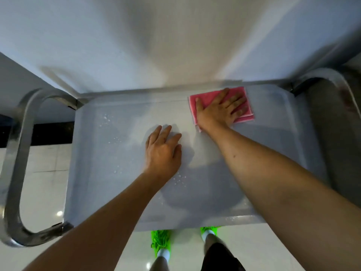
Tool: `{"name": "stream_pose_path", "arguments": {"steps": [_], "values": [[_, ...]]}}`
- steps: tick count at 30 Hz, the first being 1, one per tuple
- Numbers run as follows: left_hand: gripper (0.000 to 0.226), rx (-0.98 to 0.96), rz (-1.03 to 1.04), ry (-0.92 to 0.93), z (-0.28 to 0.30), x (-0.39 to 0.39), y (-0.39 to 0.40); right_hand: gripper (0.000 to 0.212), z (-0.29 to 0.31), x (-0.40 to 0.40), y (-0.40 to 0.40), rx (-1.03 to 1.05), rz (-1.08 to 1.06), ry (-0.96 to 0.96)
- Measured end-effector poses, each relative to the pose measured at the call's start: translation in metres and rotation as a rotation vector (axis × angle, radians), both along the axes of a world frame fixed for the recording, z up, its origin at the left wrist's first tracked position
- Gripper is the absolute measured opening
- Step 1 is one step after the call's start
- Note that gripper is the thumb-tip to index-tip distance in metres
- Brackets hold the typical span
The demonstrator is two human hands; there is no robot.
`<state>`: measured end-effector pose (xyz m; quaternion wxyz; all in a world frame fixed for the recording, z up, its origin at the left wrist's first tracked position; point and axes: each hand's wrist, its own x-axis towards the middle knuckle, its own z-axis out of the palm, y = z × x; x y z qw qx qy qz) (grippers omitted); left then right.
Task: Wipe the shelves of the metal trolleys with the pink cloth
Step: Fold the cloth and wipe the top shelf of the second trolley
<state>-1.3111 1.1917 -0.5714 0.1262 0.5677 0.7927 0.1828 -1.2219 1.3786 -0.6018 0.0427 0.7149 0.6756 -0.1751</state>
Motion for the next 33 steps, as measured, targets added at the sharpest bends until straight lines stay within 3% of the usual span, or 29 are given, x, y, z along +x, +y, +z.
{"name": "stream_pose_path", "arguments": {"steps": [6, 19, 27, 33], "values": [[0.031, 0.070, 0.083, 0.017, 0.002, -0.013, -0.014, 0.106, 0.001, -0.031, 0.003, 0.004, -0.022, 0.017], [0.036, -0.035, 0.243, -0.045, 0.021, -0.037, -0.042, 0.102, 0.009, -0.049, -0.109, -0.040, 0.334, 0.011], [0.036, -0.058, 0.244, -0.061, 0.029, -0.043, -0.079, 0.101, 0.006, -0.012, -0.201, -0.028, 0.357, -0.021], [0.038, -0.101, 0.248, -0.097, 0.041, -0.051, -0.102, 0.103, 0.010, 0.025, -0.278, 0.007, 0.250, -0.019]]}}
